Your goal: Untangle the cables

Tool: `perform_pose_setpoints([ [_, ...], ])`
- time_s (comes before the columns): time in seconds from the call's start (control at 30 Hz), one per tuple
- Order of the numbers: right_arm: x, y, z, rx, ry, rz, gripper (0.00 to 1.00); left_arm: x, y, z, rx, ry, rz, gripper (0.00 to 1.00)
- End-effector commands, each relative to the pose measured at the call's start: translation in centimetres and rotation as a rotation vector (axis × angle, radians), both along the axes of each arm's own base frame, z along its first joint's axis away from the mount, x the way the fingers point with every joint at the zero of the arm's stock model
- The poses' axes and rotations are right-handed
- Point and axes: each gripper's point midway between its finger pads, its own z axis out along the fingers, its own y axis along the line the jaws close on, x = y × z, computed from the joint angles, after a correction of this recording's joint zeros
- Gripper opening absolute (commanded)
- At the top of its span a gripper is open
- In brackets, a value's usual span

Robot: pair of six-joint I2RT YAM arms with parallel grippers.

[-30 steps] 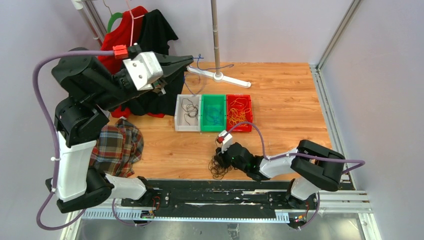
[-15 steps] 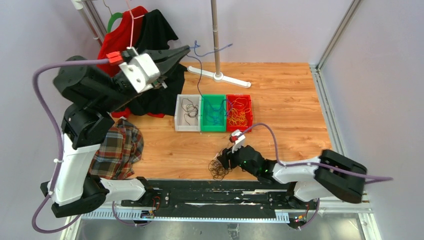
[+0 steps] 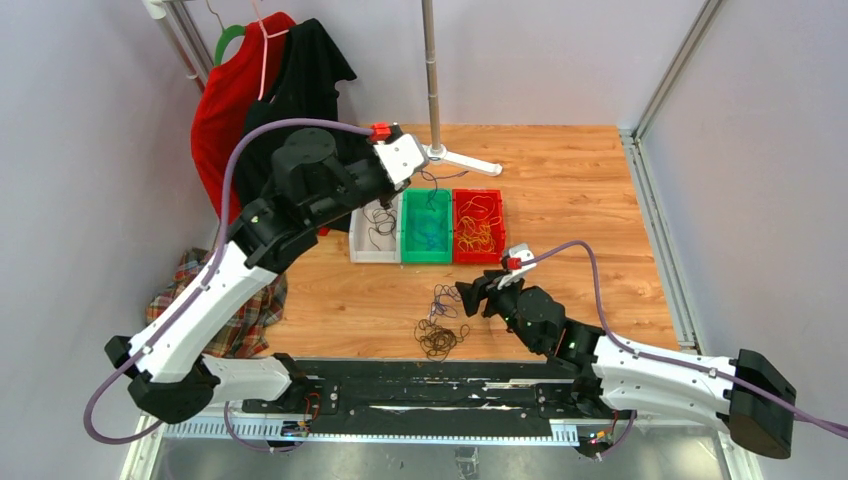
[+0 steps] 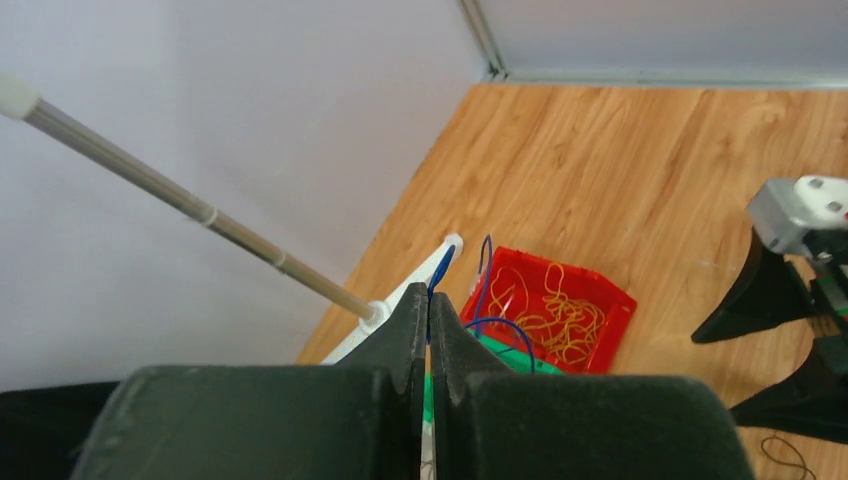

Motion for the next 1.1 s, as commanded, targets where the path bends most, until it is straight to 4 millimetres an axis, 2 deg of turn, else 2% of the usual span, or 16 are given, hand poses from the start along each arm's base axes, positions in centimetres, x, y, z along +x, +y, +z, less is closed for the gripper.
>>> perform_pose_setpoints([
  [0.0, 2.3, -4.0, 0.6, -0.077, -0.036, -0.22, 0.68, 2.7, -0.3, -1.4, 0.013, -0.011, 0.098, 0.0],
  [0.23, 3.1, -6.2, 0.7, -0.065, -0.042, -0.305, 0.65, 6.9, -1.2, -7.7, 0.162, 0.028, 0.183, 0.0],
  [0.37, 3.2, -7.2, 0.5, -0.065, -0.038, -0.33, 0.65, 9.2, -1.2, -10.3, 0.21, 0.086, 0.236, 0.0],
  [0.53, 3.4, -8.0, 0.0, -0.052, -0.026, -0.356, 0.64, 11.0, -1.3, -13.4, 0.272, 0.093, 0.275, 0.0],
  [0.8, 3.7, -8.5, -0.2, -0.055, -0.019, -0.364, 0.63, 11.9, -1.2, -21.3, 0.445, 0.185, 0.283, 0.0],
  [1.07, 3.8, -9.1, -0.7, -0.068, 0.0, -0.378, 0.61, 12.8, -1.7, -27.4, 0.586, 0.318, 0.286, 0.0],
])
